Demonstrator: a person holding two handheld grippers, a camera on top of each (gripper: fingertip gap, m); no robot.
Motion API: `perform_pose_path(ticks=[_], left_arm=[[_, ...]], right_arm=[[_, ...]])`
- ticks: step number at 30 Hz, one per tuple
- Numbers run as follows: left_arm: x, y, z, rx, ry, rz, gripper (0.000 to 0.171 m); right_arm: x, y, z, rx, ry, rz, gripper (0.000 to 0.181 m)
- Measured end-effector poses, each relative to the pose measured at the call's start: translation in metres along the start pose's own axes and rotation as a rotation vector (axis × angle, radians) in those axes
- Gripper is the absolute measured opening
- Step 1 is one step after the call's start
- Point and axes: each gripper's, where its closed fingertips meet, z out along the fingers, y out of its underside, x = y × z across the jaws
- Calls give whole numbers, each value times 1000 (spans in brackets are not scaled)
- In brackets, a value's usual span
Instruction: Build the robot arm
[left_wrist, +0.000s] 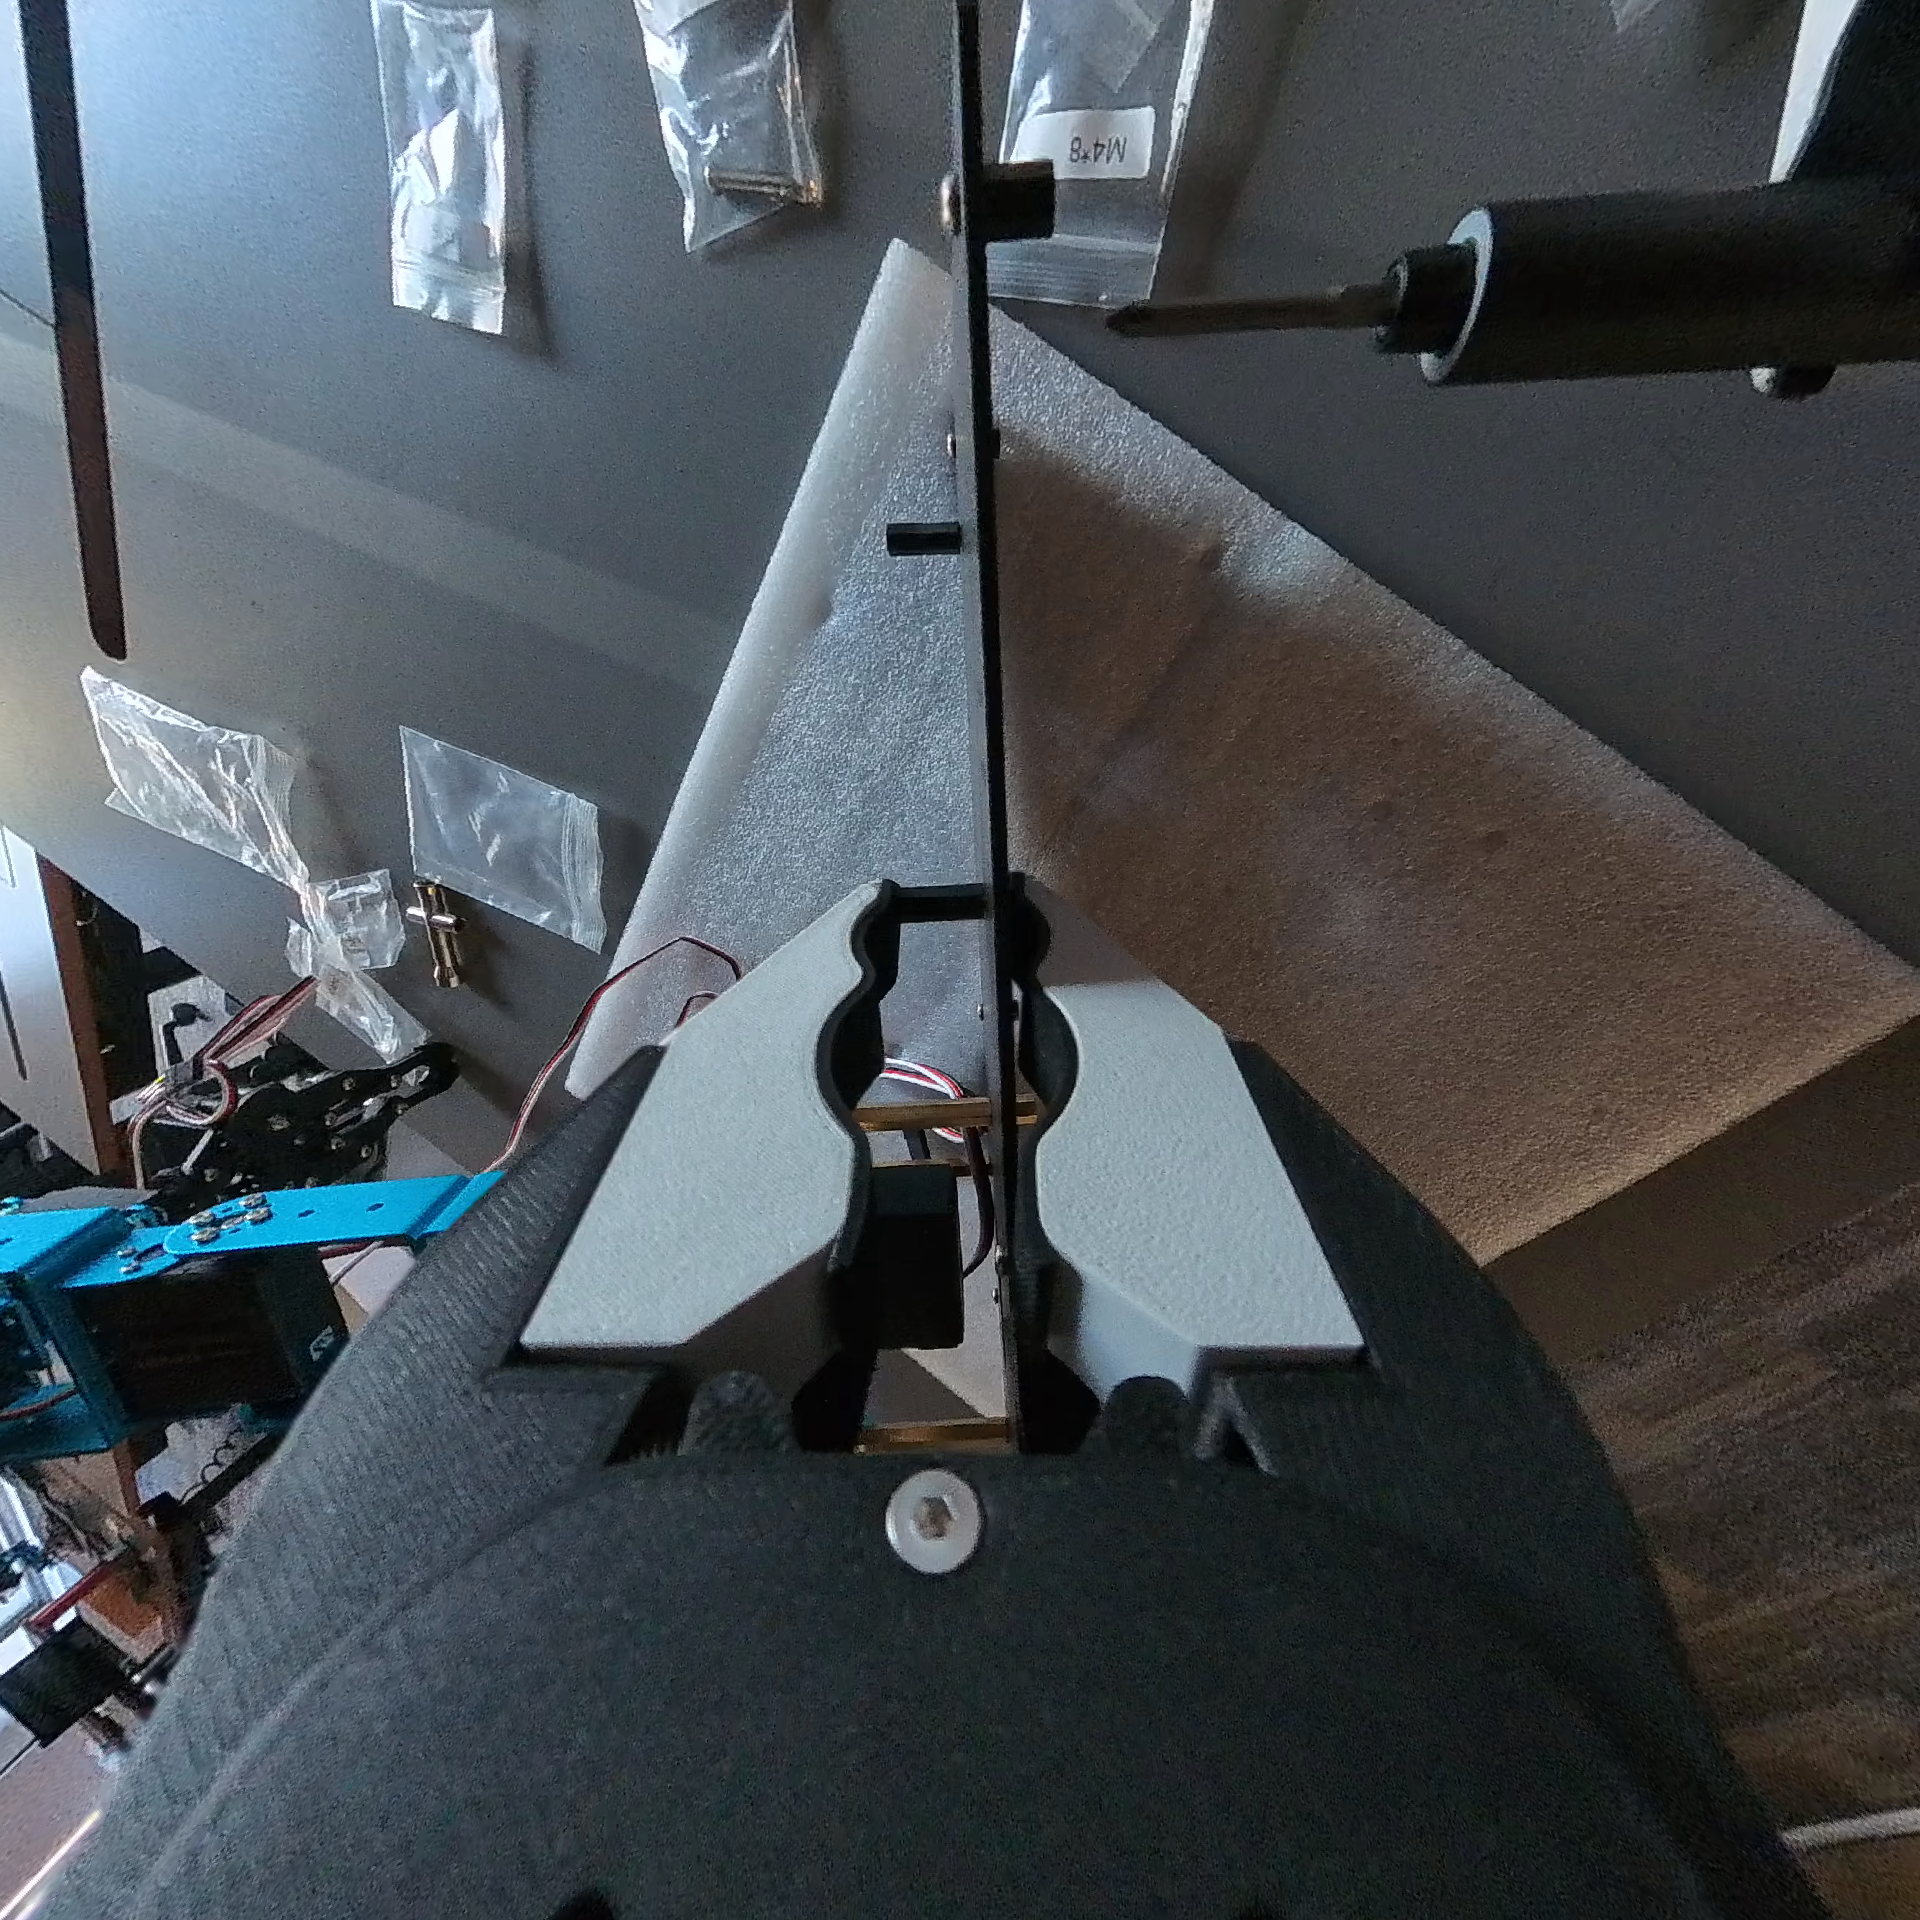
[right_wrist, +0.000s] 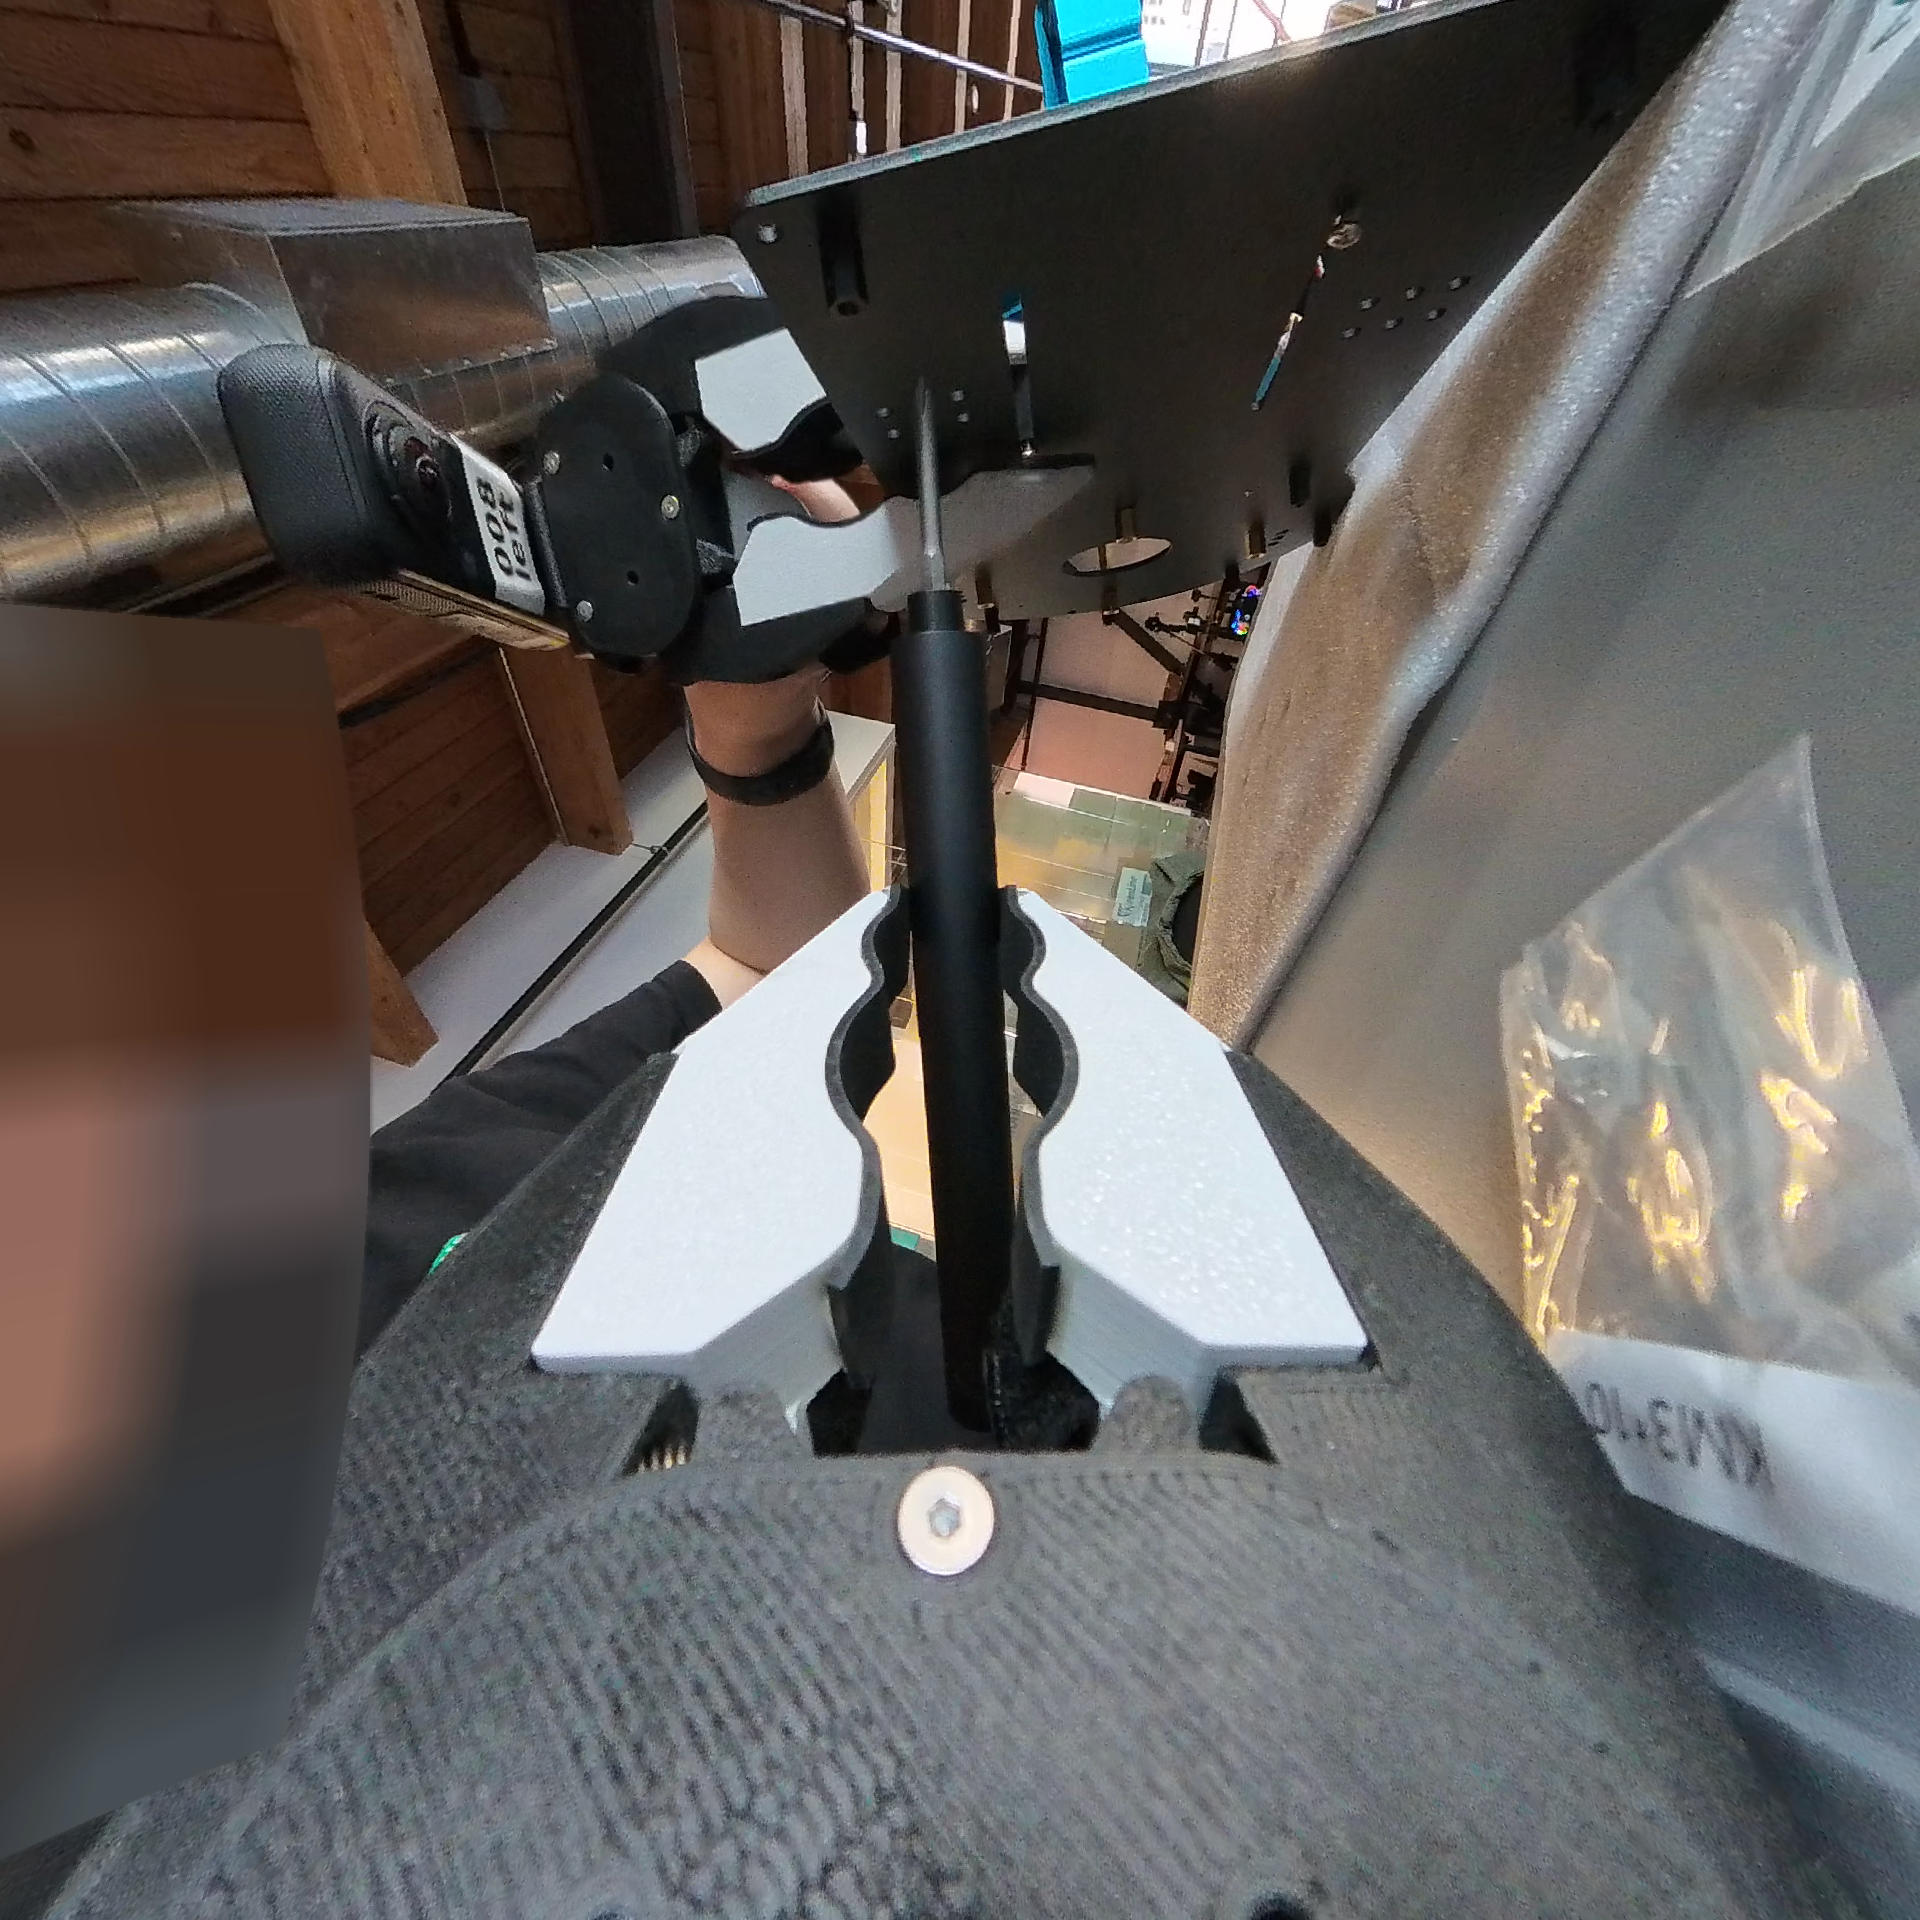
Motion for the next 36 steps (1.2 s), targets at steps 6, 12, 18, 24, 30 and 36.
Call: perform_pose_path(ticks=[6, 12, 18, 24, 30, 36], left_arm=[[-1, 3, -1, -37, -64, 2, 19], [-3, -2, 0, -47, -91, 65, 19], [-3, -10, 2, -51, -82, 79, 19], [-2, 2, -2, -58, -74, 60, 19], [2, -1, -3, -28, -26, 1, 26], [-5, -25, -38, 136, 156, -142, 33]], right_arm=[[0, 0, 0, 2, -1, -1, 15], [0, 0, 0, 0, -1, -1, 15], [0, 0, 0, -2, -5, 0, 15], [0, 0, 0, -3, -2, 0, 15], [8, 2, 2, -17, 54, -14, 15], [22, 0, 2, -9, 176, -18, 15]])
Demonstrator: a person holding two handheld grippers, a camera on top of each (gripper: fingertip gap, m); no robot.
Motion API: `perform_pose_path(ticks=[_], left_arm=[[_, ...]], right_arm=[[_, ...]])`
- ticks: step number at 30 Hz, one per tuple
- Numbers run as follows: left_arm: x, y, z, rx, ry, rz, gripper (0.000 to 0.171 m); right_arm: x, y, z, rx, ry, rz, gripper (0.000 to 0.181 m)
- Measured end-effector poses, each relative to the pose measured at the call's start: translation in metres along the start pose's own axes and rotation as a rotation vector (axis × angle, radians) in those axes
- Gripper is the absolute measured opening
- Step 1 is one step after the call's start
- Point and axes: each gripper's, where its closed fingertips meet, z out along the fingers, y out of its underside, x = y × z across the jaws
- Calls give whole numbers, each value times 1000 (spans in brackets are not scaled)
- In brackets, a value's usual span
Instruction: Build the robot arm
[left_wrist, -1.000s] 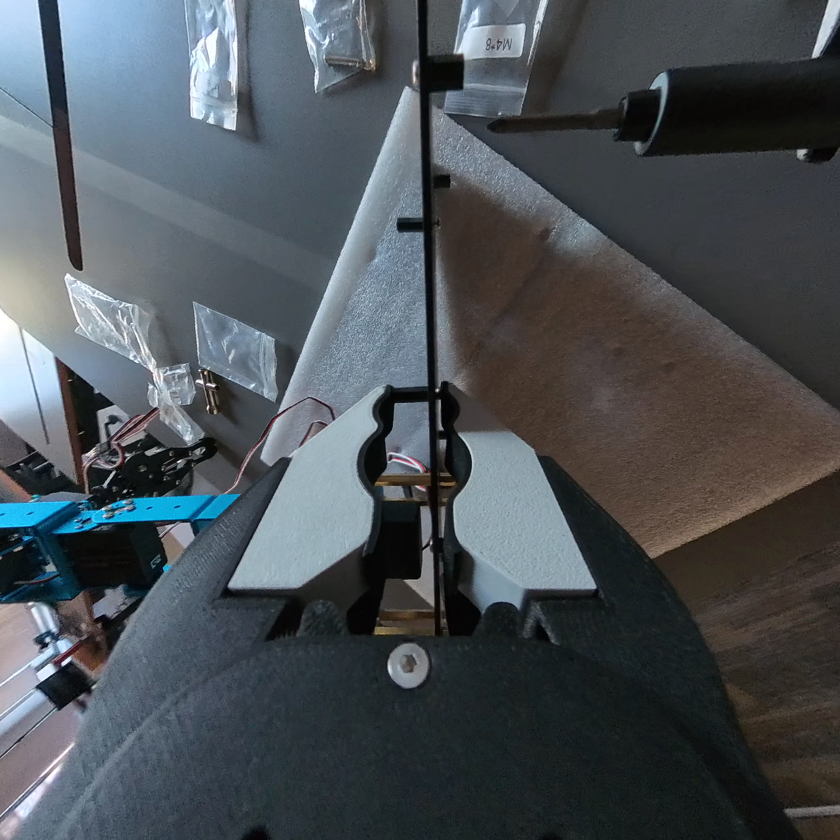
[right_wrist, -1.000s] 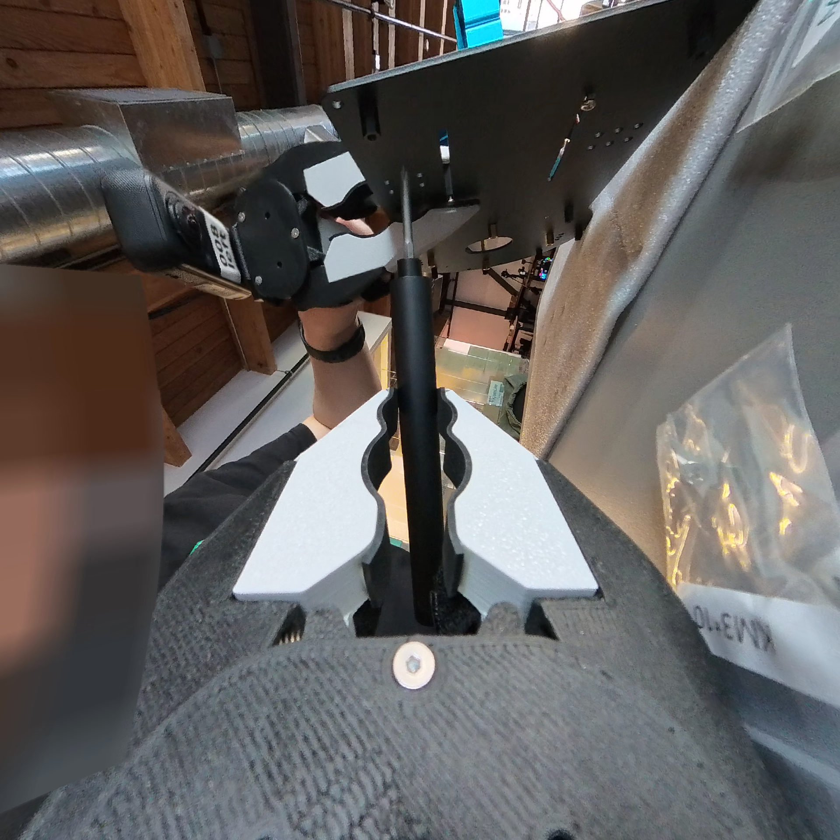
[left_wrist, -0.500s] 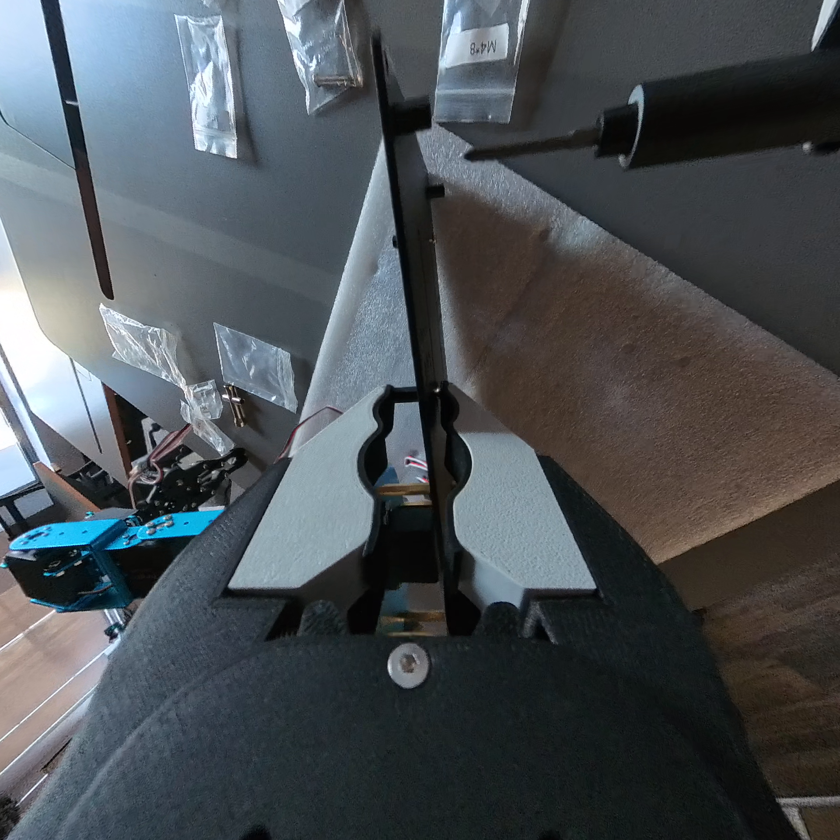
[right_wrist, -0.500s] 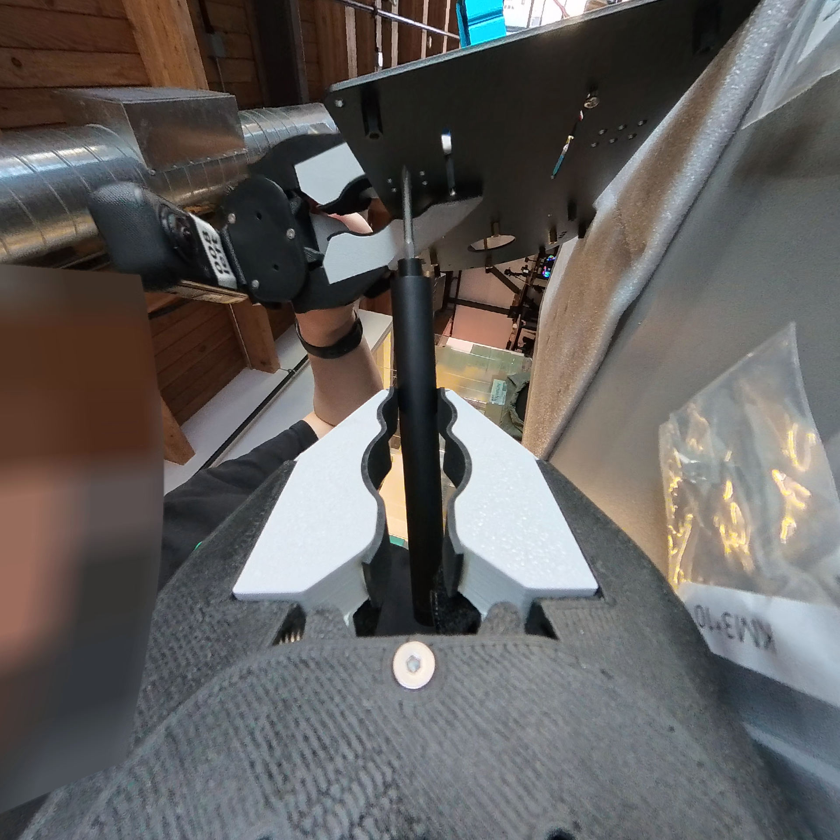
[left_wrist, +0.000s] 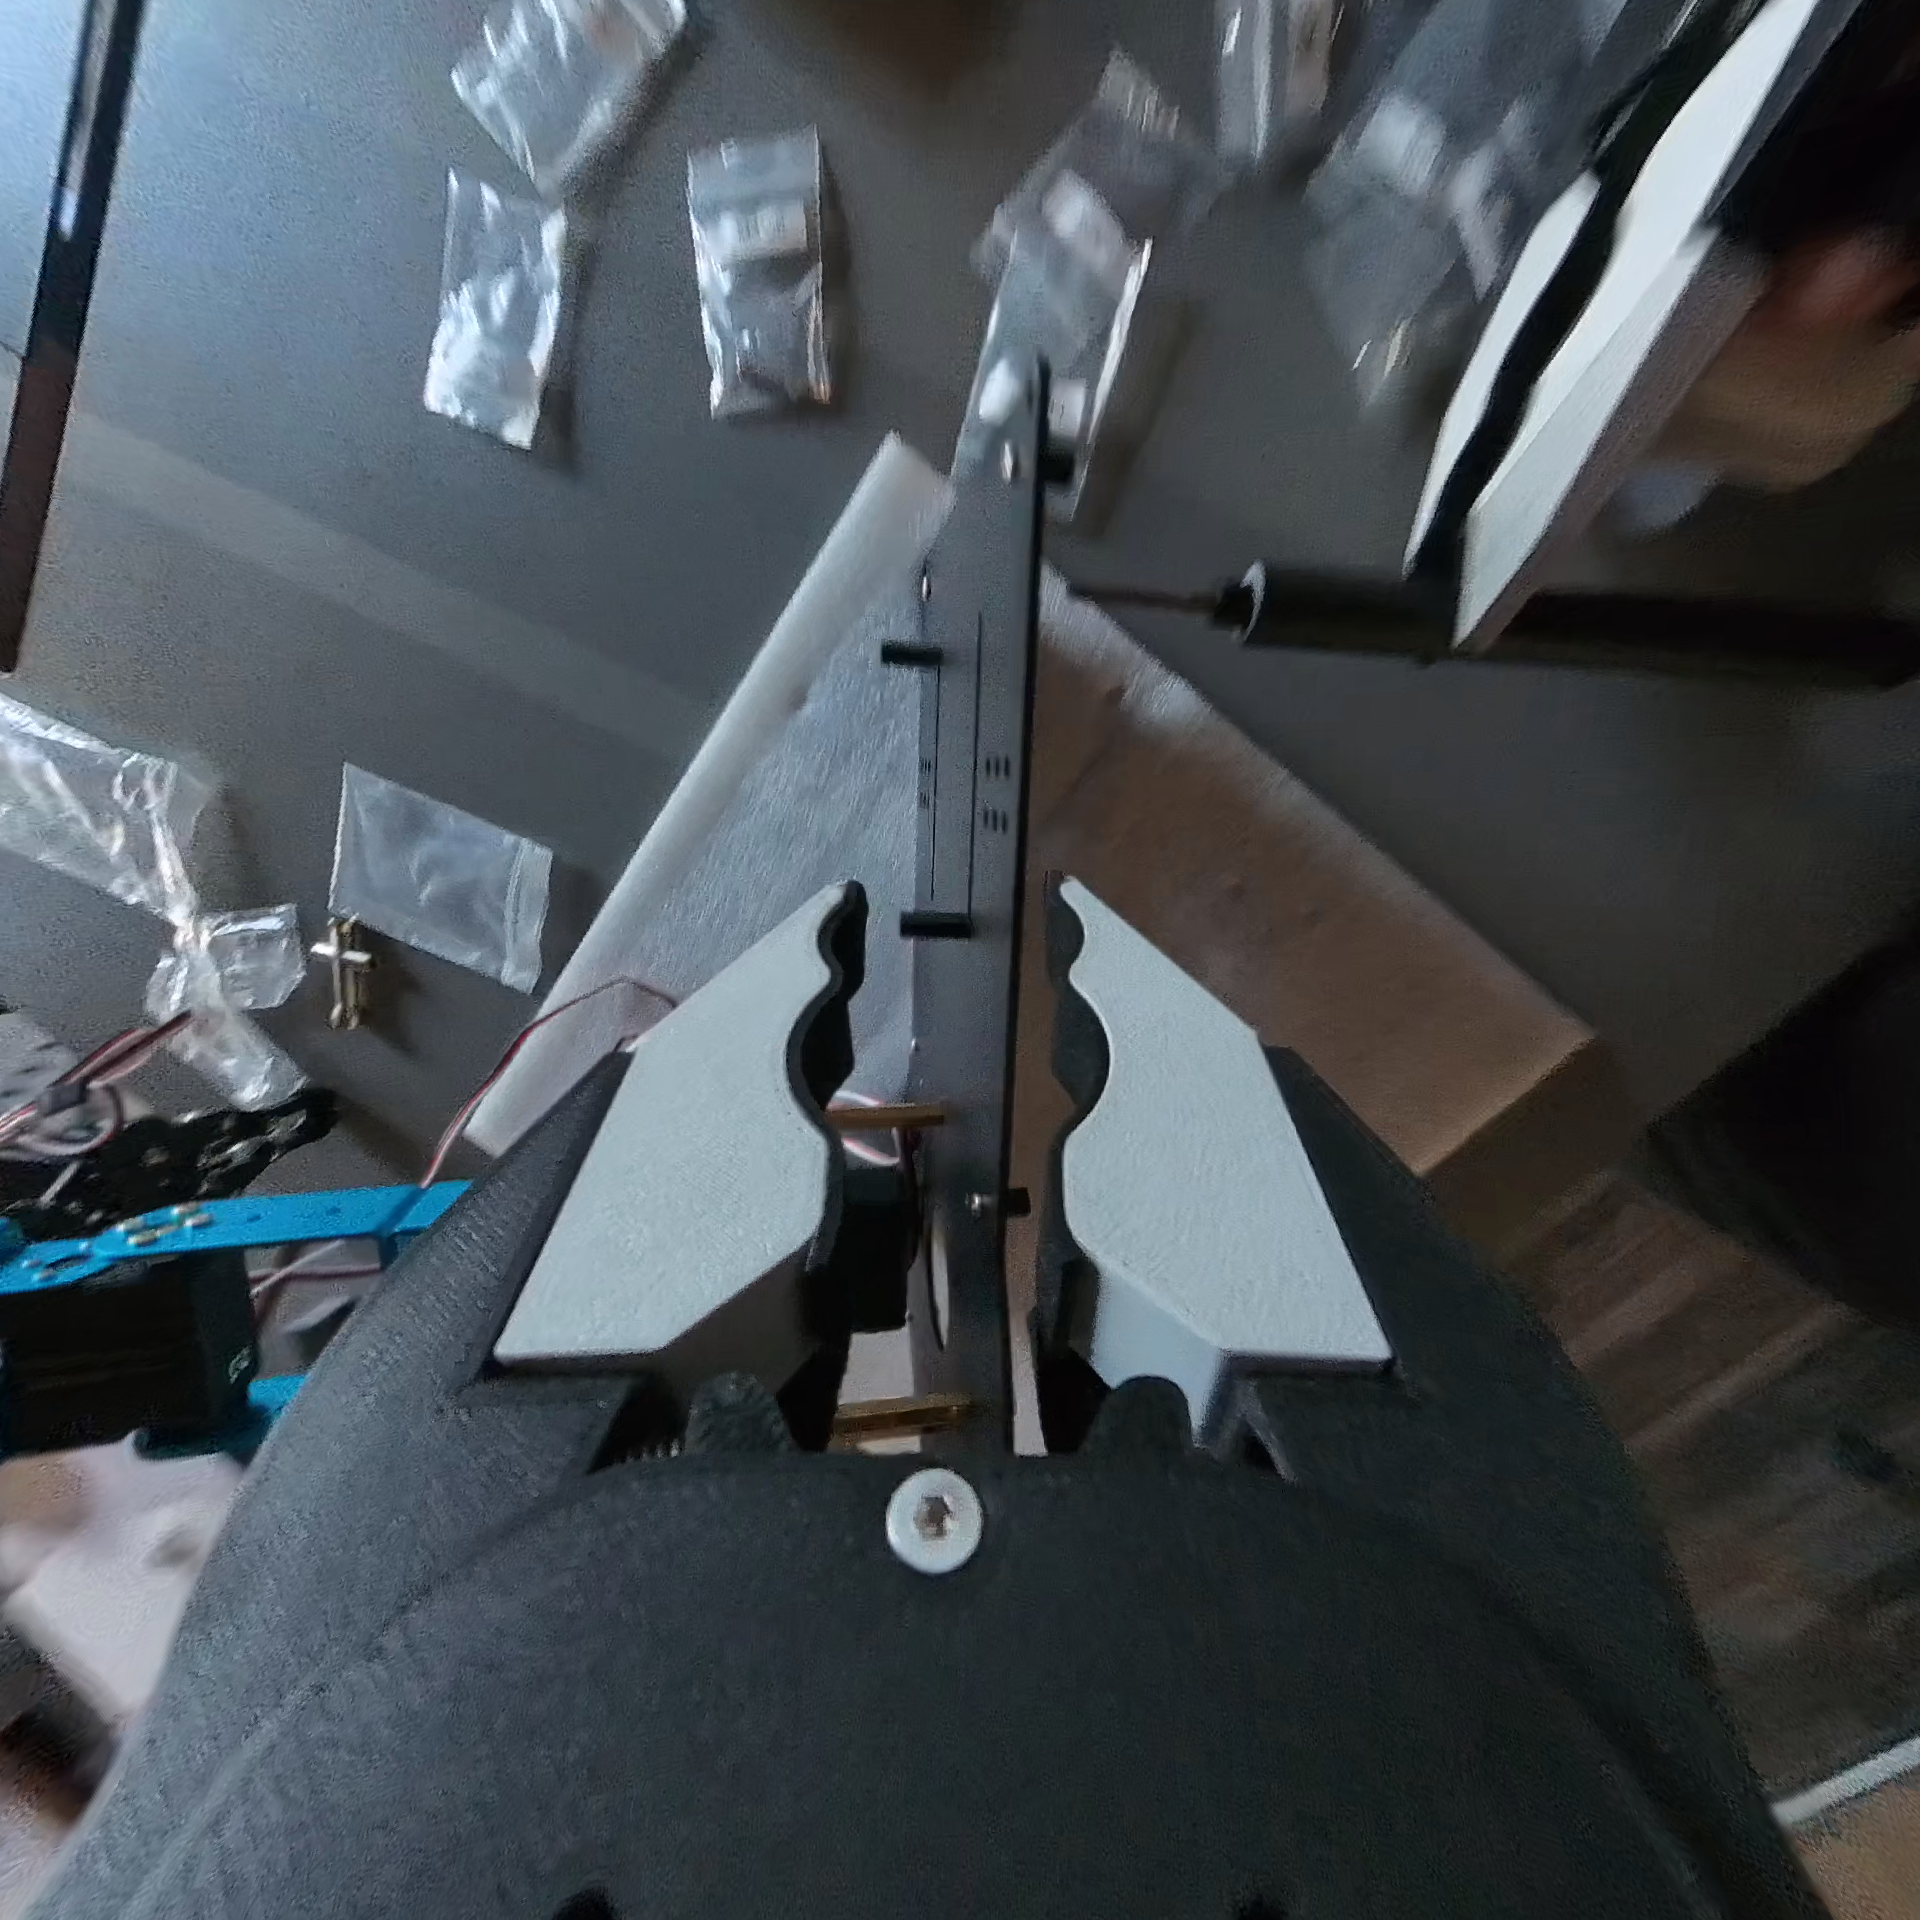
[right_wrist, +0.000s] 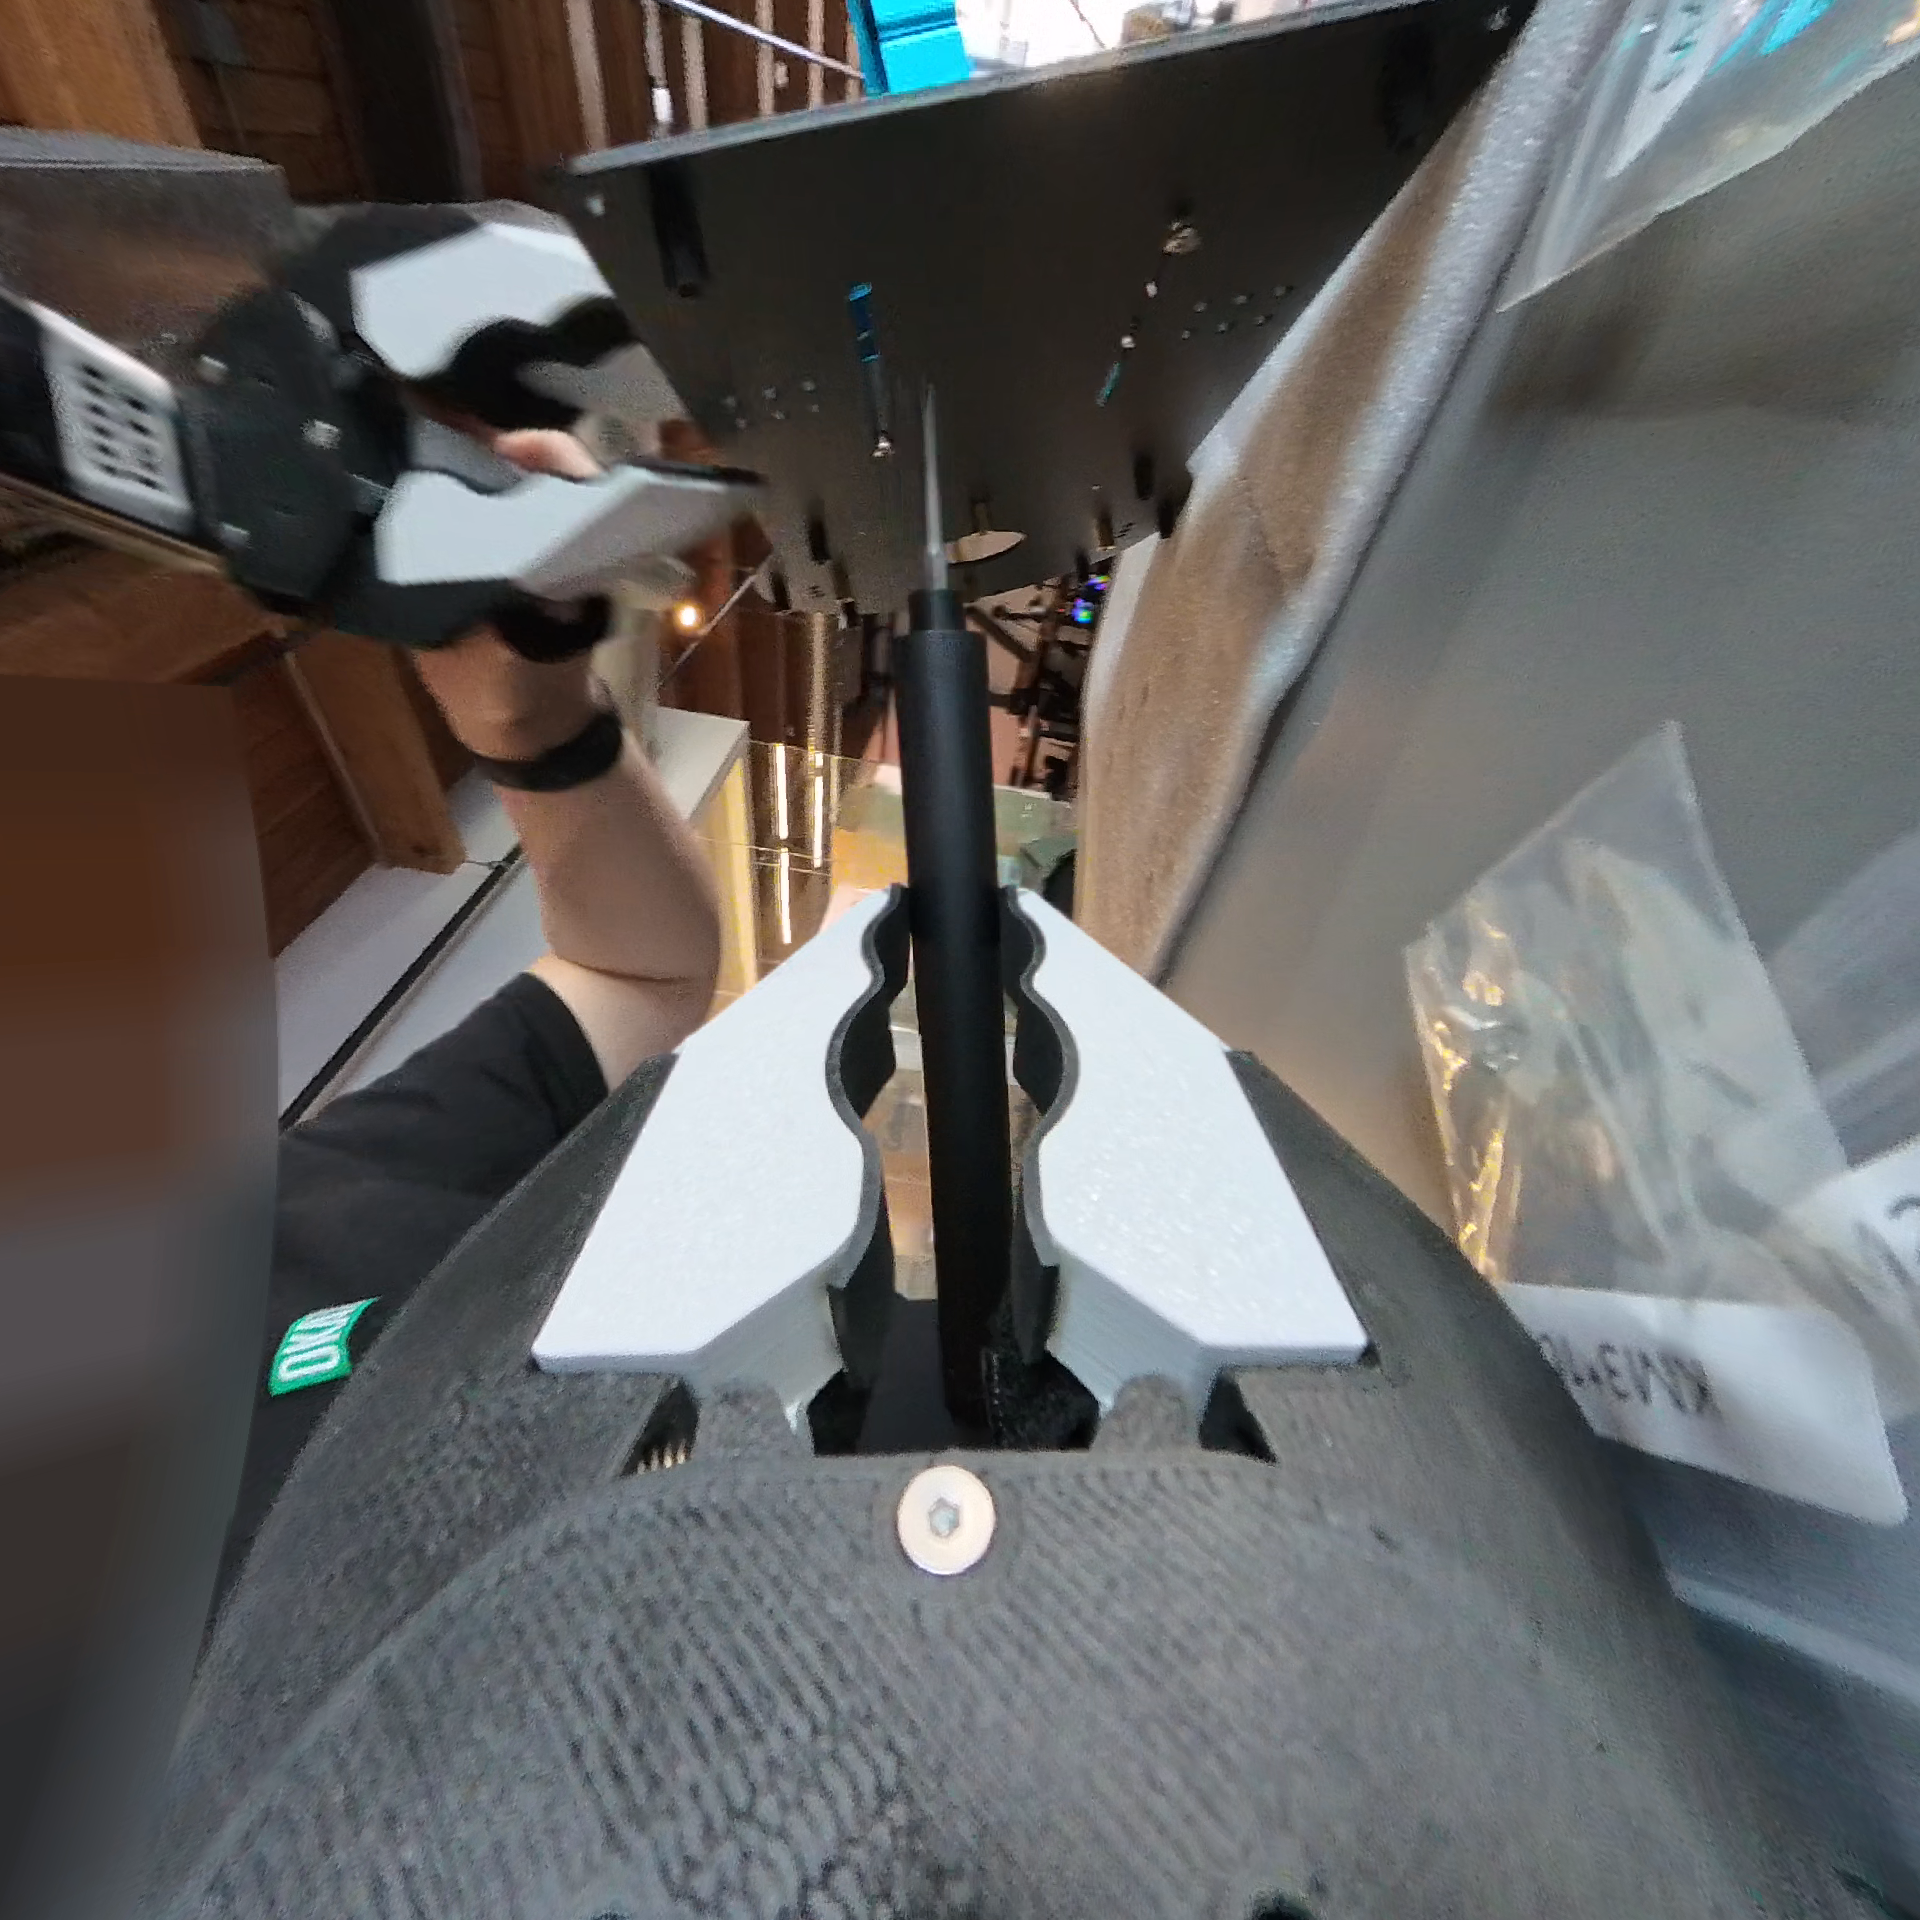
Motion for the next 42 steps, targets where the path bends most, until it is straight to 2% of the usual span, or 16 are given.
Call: perform_pose_path(ticks=[4, 8, 12, 13, 17, 19, 22, 28, 33, 37, 42], left_arm=[[-26, -36, -12, 66, 110, -97, 29], [-51, -47, 11, -21, 223, -170, 23], [-43, -49, 40, -120, 446, -321, 14], [-38, -45, 46, -163, 508, -355, 3], [-28, -38, 65, -251, 653, -513, 18], [-27, -34, 72, -270, 671, -549, 19], [-33, -25, 82, -299, 634, -521, 22], [-34, -32, 84, -305, 727, -540, 22], [-22, -30, 86, -351, 850, -594, 12], [-19, -21, 90, -400, 863, -580, 13], [-21, -16, 96, -418, 898, -644, 16]], right_arm=[[9, -6, -2, 6, 78, 31, 15], [19, -6, 2, -19, 158, 37, 16], [23, -8, 5, -19, 189, 42, 16], [23, -8, 7, -18, 189, 42, 16], [26, -7, 11, -18, 204, 29, 16], [27, -7, 12, -17, 212, 21, 16], [28, -6, 14, -29, 226, 9, 16], [29, -6, 15, -27, 234, -11, 16], [29, -9, 15, -2, 233, -6, 16], [30, -8, 16, -16, 242, -2, 16], [31, -10, 18, -21, 243, 0, 16]])
